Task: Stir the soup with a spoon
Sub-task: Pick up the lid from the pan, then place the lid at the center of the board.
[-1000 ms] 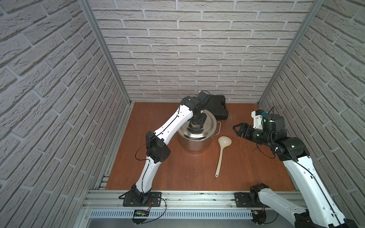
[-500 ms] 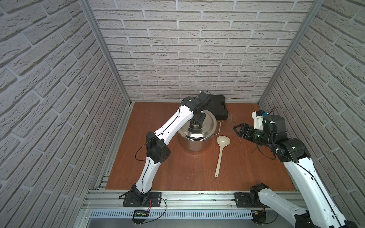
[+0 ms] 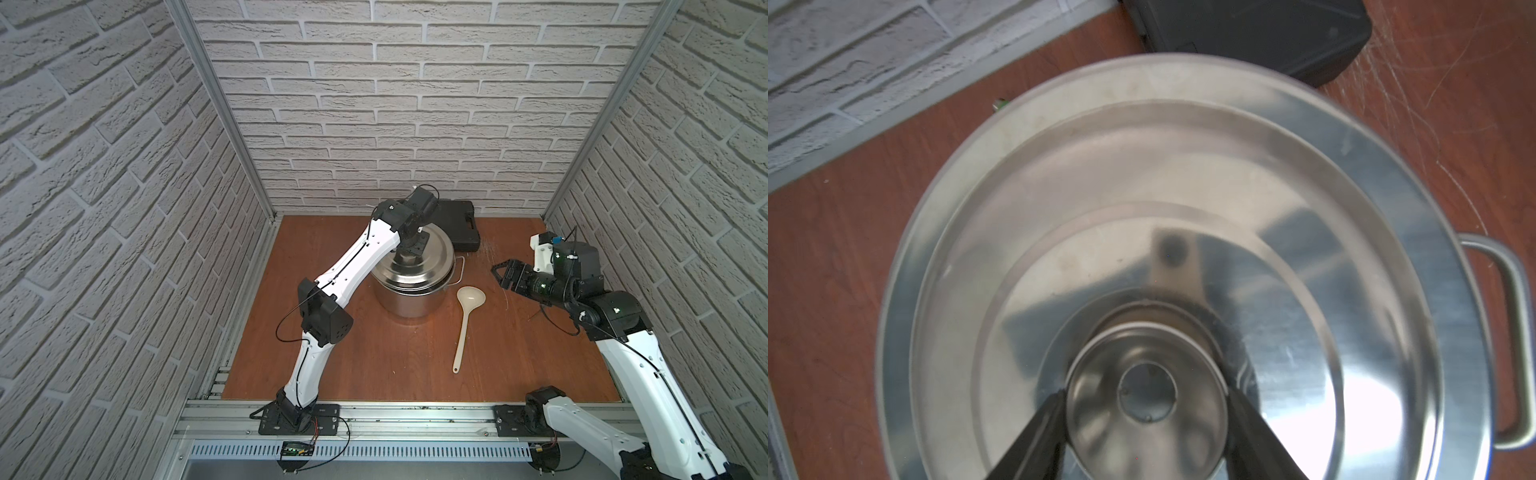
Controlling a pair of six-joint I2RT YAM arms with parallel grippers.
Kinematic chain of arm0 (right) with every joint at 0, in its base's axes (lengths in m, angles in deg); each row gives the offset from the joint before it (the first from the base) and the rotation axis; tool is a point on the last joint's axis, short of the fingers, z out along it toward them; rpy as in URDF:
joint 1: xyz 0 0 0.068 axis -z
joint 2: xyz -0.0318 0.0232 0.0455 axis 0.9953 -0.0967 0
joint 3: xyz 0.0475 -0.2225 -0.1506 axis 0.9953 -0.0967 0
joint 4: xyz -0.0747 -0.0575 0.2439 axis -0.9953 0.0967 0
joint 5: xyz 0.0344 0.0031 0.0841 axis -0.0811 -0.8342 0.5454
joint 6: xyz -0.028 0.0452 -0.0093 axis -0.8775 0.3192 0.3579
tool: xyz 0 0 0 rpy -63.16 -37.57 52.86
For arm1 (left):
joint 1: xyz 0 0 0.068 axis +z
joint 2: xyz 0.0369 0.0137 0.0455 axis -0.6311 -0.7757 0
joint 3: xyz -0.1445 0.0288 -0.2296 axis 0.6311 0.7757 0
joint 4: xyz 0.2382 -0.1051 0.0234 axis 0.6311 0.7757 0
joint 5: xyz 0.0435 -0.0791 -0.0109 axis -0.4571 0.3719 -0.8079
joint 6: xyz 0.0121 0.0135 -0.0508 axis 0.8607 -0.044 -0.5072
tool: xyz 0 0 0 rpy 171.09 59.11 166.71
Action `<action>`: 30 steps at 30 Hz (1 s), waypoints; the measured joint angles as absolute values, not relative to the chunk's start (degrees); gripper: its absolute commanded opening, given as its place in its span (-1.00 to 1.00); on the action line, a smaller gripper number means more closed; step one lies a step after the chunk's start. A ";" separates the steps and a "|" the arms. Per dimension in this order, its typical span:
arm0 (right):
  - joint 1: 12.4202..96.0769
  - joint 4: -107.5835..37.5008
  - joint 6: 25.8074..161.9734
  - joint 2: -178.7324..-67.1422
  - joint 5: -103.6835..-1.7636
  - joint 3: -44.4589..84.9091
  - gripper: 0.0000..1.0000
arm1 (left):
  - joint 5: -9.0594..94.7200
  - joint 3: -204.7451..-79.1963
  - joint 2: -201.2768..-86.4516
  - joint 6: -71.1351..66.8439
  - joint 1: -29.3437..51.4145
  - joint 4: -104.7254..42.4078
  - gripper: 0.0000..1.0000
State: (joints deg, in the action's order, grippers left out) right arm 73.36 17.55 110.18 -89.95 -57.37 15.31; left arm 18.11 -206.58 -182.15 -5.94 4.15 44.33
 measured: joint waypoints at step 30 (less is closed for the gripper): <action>70.47 11.03 110.57 -104.27 -54.31 21.23 0.67 | 22.26 -150.45 -146.50 -7.78 46.10 24.88 -1.00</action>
